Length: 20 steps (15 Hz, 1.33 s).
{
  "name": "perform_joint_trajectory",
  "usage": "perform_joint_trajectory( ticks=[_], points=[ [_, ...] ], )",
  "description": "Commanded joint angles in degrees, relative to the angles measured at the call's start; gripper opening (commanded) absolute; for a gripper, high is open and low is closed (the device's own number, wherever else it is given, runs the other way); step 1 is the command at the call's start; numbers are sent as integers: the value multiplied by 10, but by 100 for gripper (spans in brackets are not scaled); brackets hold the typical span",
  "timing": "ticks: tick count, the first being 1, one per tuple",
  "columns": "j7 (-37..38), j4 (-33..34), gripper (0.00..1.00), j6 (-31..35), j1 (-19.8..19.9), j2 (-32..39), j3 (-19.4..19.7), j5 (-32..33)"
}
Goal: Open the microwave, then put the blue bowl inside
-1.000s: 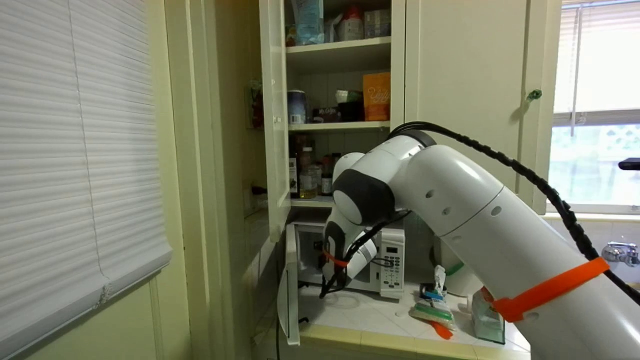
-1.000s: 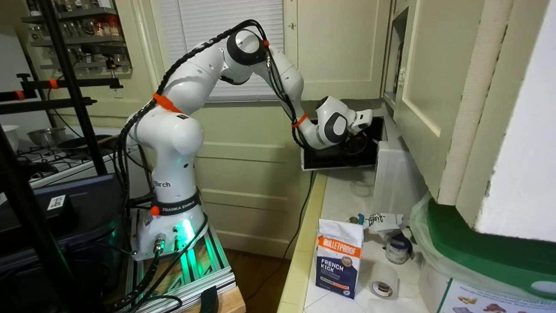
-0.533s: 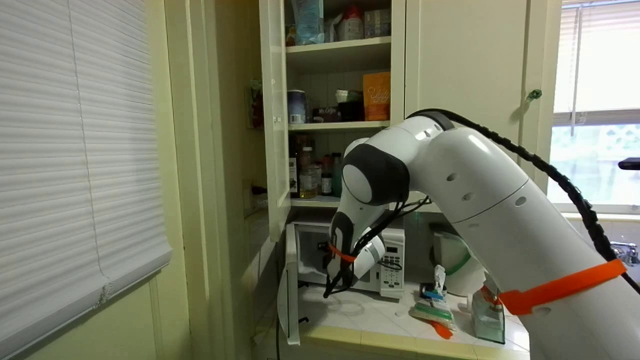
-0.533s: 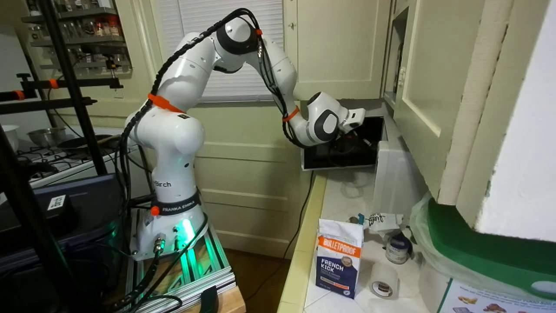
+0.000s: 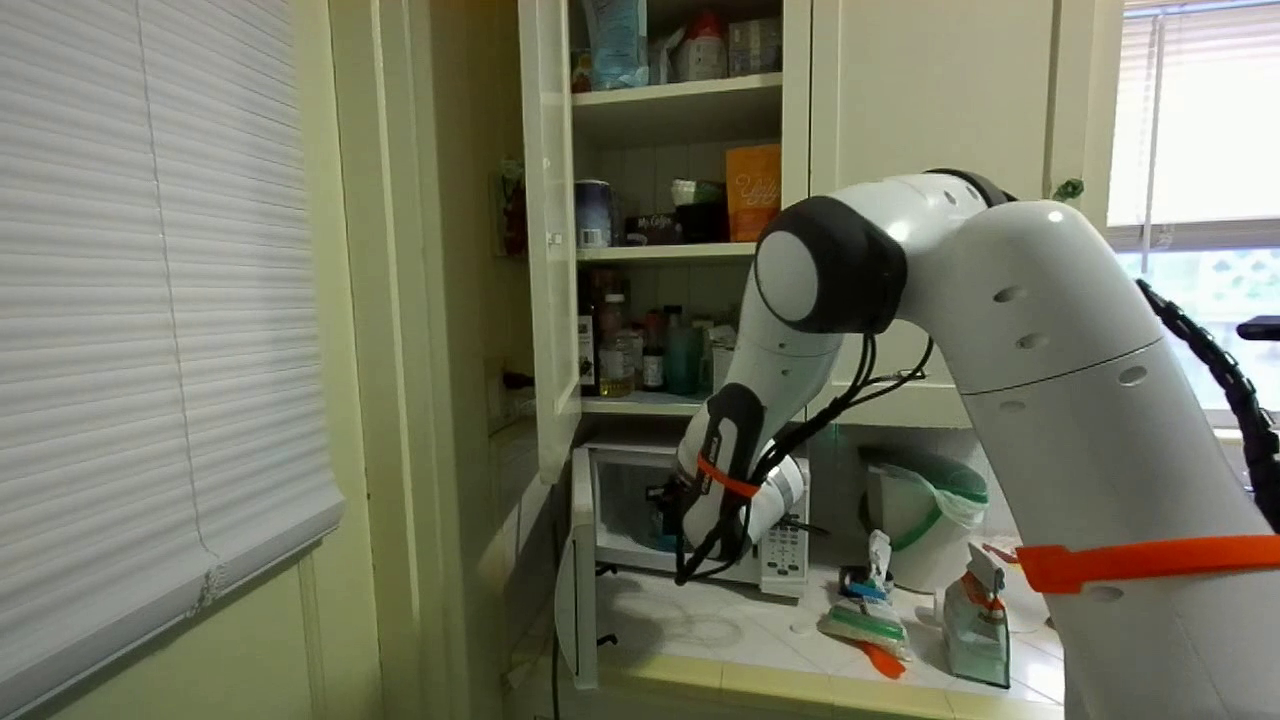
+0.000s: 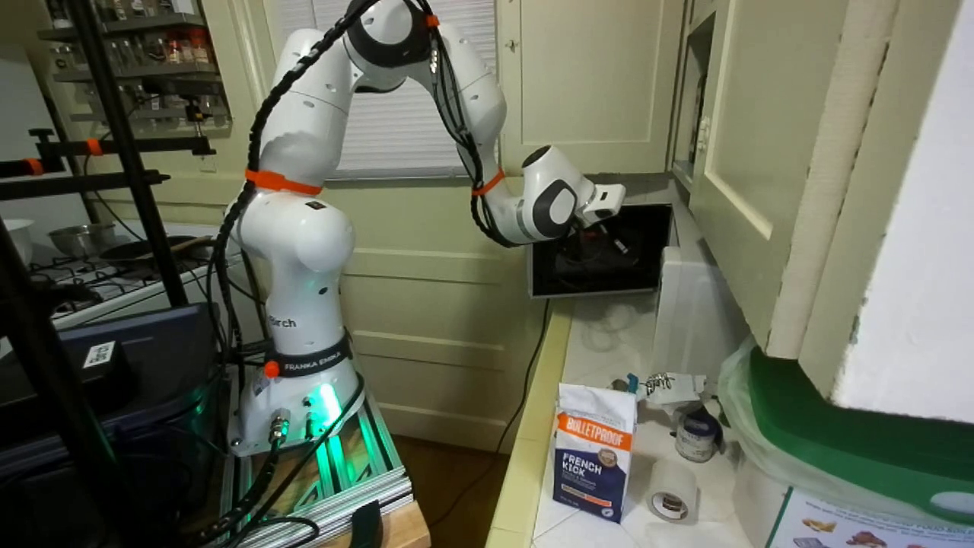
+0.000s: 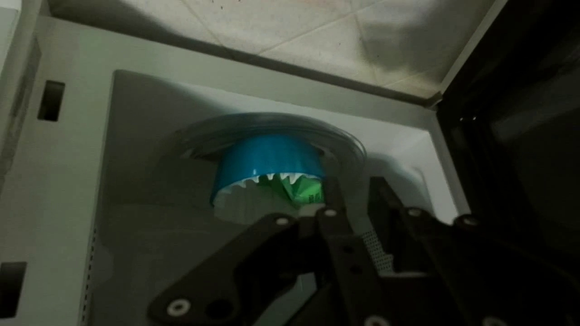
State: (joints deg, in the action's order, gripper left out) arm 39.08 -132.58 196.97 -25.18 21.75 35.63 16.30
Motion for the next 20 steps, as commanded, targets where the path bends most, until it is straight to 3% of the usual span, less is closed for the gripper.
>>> perform_joint_trajectory(
  ticks=[1, 2, 5, 7, 8, 9, 13, 14, 16, 20],
  points=[
    [-114, -78, 56, -58, 119, -113, -146, -56],
    [-41, -83, 62, -69, 137, -123, -148, 30],
    [-43, -121, 84, -98, 229, -166, -250, 46],
    [-46, -139, 99, -117, 266, -182, -292, 35],
    [-49, -145, 100, -129, 280, -187, -306, 25],
    [-125, -157, 100, -141, 261, -194, -306, -74],
    [-183, -156, 100, -218, 265, -224, -325, -176],
    [-219, -154, 100, -239, 281, -232, -345, -215],
    [-279, -145, 100, -283, 274, -247, -332, -275],
    [-294, -129, 100, -368, 295, -267, -301, -252]
  ],
)
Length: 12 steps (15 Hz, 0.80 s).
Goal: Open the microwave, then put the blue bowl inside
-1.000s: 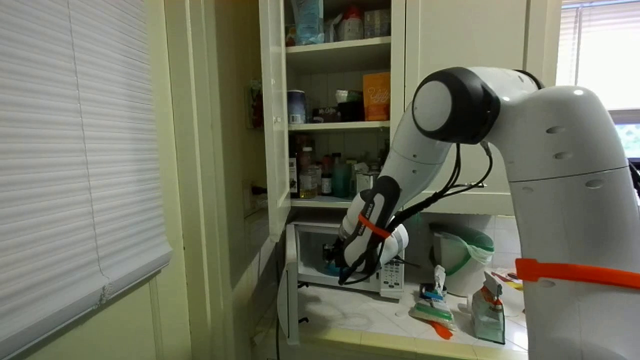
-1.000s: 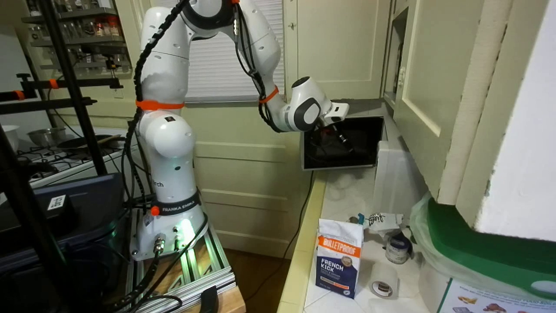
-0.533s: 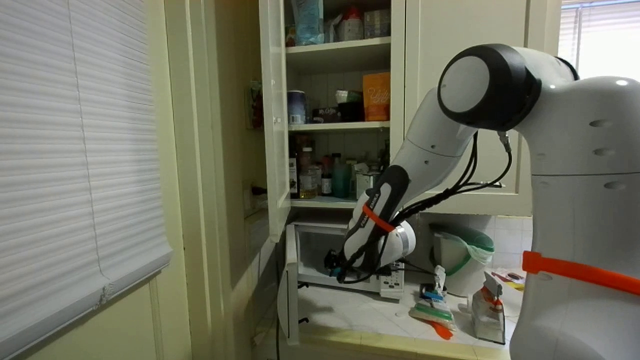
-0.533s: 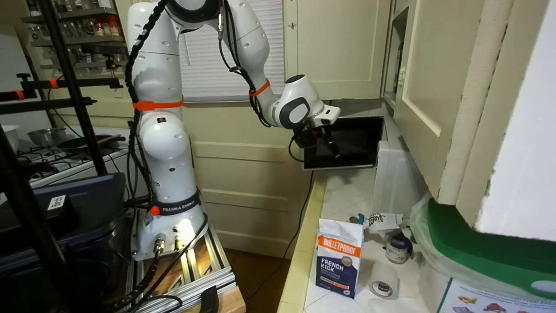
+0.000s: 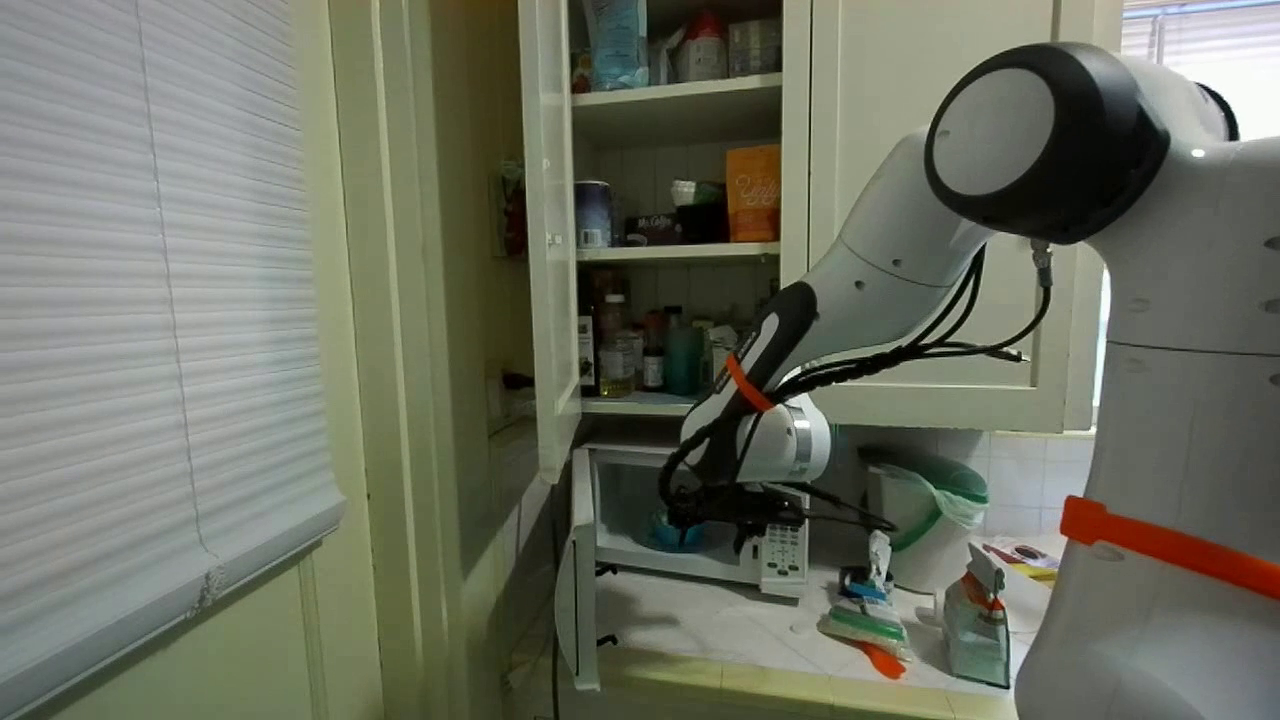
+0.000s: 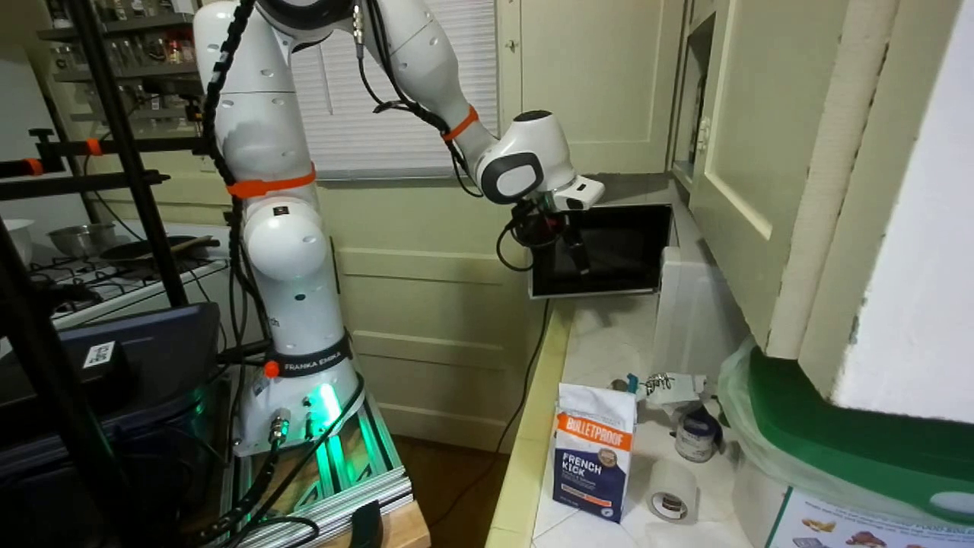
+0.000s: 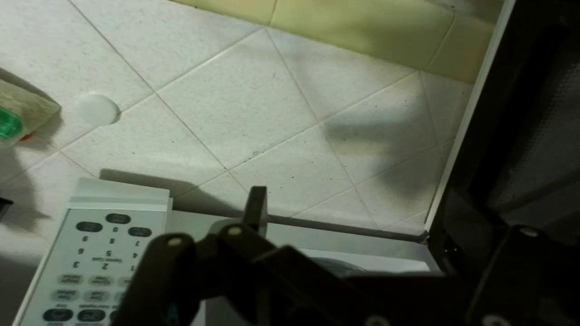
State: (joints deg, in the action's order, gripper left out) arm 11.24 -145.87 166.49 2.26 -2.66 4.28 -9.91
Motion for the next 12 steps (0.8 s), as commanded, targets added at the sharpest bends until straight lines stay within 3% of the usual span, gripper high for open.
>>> perform_joint_trajectory(
  ticks=[1, 4, 5, 12],
  points=[
    [-8, 9, 100, -76, 30, -20, 17, 31],
    [2, 25, 100, -111, 45, -15, 21, 65],
    [-7, 17, 100, -84, 40, -14, 19, 45],
    [-7, 20, 100, -86, 41, -14, 18, 47]
  ],
)
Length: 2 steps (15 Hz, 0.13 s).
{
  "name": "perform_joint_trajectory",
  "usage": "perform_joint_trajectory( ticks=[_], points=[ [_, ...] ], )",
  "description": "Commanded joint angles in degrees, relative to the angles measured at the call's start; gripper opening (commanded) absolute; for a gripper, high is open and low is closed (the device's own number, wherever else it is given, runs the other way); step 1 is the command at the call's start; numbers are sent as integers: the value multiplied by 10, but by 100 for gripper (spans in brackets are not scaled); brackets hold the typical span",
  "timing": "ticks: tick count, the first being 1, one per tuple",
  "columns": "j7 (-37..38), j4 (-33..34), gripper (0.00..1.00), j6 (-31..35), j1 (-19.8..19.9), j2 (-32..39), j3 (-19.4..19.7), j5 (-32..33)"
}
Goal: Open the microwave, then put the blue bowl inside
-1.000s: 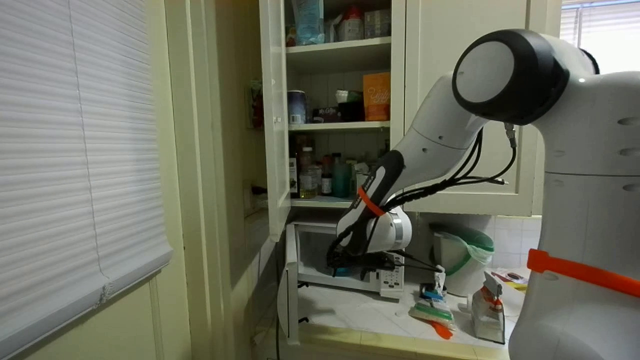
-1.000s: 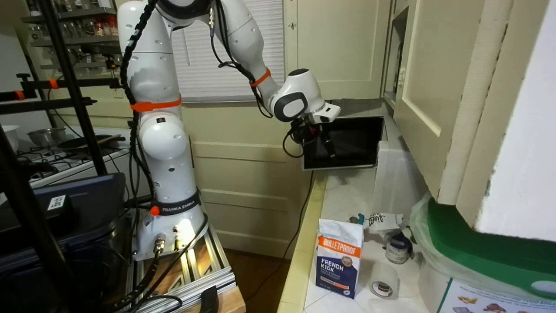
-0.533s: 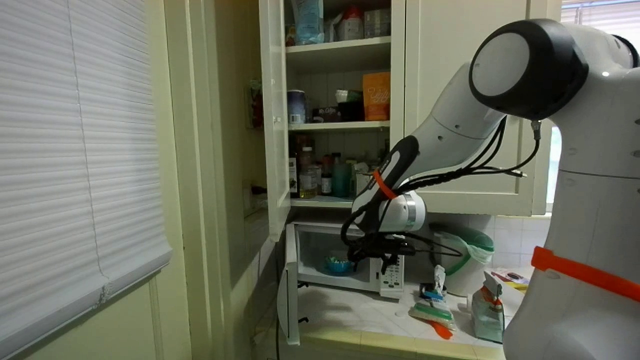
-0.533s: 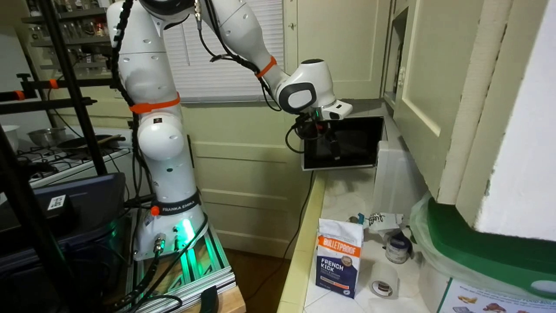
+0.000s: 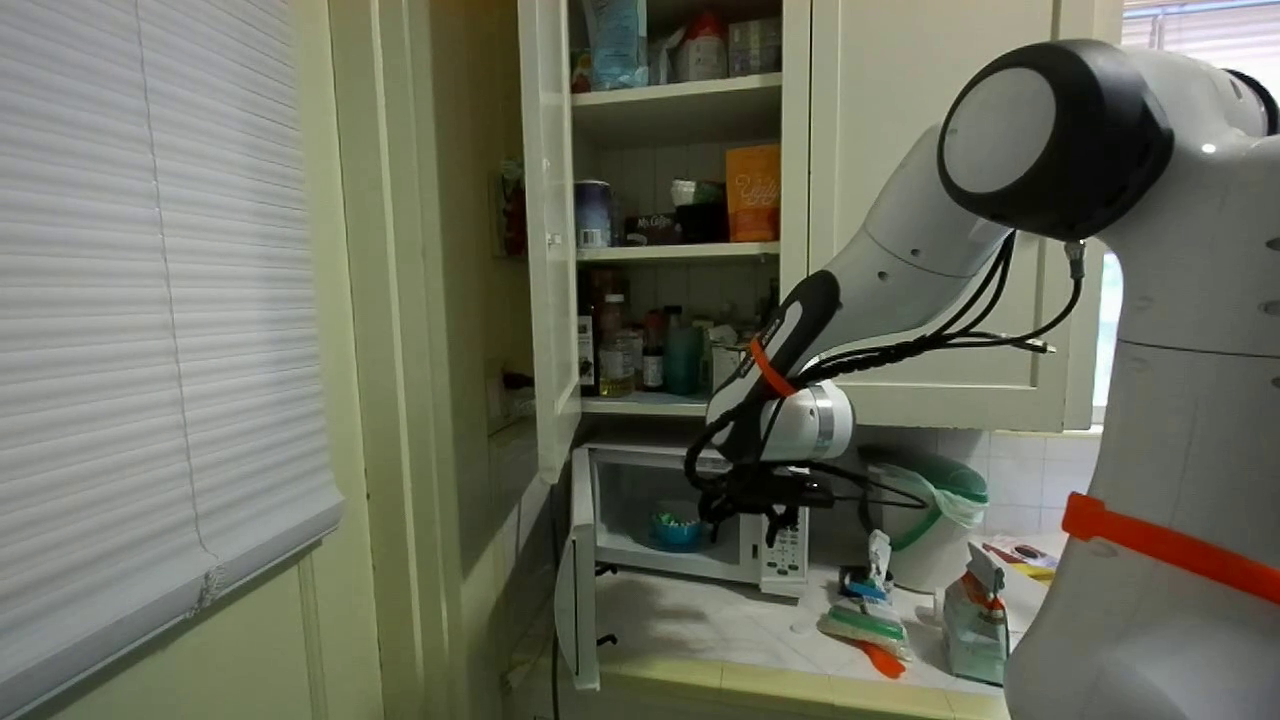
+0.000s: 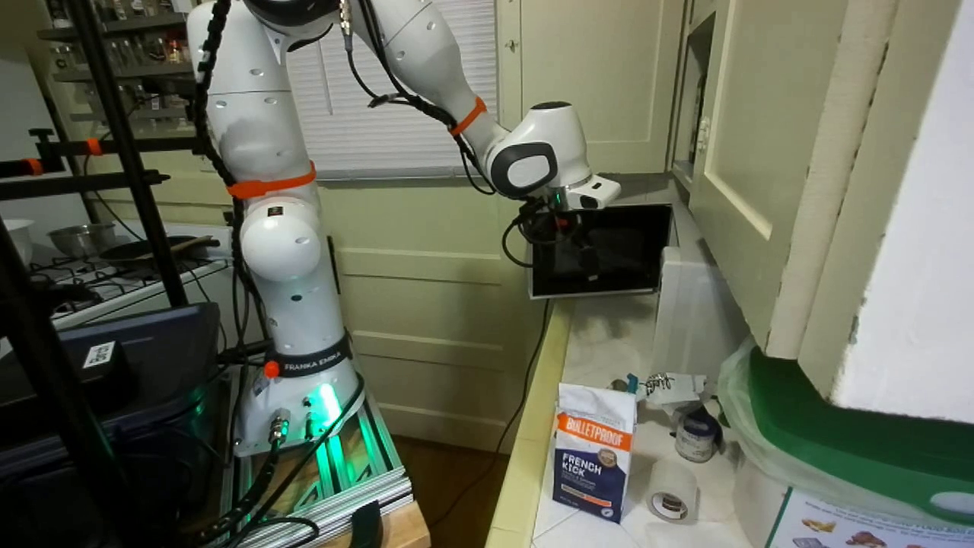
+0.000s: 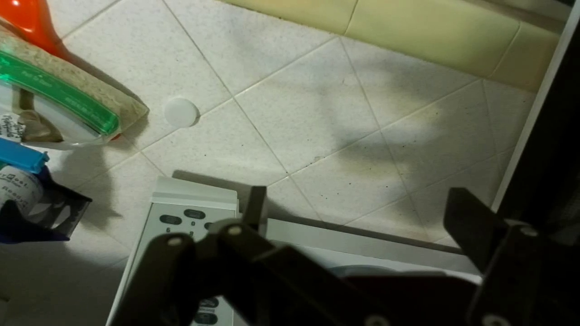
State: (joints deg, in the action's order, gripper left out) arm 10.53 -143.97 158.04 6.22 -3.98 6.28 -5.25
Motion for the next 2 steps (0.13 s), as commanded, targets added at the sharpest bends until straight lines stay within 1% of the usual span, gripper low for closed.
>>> perform_joint_trajectory(
  ticks=[1, 2],
  points=[
    [0, 1, 100, -1, 2, 0, -2, 0],
    [0, 1, 100, -1, 2, 0, -2, 0]
  ],
)
